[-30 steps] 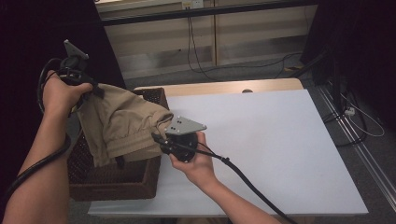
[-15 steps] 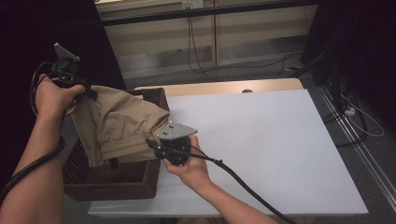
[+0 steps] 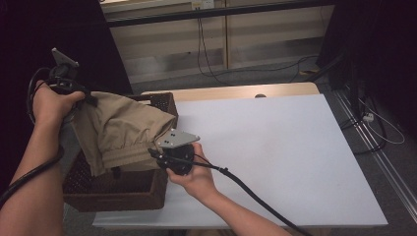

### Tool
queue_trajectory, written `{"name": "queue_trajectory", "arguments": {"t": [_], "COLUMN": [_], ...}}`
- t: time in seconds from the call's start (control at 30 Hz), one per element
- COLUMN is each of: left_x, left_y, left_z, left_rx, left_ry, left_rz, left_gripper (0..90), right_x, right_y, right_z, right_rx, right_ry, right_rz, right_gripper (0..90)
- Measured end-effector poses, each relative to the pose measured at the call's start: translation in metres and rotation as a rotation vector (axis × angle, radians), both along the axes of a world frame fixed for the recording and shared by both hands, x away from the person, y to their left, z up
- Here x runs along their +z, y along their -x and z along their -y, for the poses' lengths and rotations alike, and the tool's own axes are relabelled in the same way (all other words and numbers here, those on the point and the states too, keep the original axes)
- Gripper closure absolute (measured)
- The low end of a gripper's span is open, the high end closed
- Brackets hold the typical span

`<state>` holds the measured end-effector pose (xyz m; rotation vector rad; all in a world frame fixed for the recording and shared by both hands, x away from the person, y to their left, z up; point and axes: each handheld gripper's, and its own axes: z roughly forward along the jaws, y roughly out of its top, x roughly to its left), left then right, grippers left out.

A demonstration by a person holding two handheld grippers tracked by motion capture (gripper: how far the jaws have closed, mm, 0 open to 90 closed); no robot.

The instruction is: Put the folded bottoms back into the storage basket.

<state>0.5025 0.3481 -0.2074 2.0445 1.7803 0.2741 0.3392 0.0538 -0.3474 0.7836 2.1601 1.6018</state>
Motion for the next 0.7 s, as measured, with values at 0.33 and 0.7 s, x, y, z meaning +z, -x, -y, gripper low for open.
{"name": "queue_trajectory", "arguments": {"t": [0.33, 0.7], "left_x": [-0.001, -0.009], "left_y": [0.0, -0.001], "left_z": [-0.007, -0.019], "left_rx": [0.01, 0.032], "left_ry": [0.0, 0.01], "left_rz": [0.004, 0.001], "left_gripper": [87.1, 87.1], "right_x": [-0.003, -0.003], "right_y": [-0.002, -0.005], "right_z": [-0.007, -0.015], "right_rx": [0.008, 0.018], "right_ry": [0.001, 0.012], "right_rz": [-0.005, -0.009], "right_gripper": [76.1, 76.0]}}
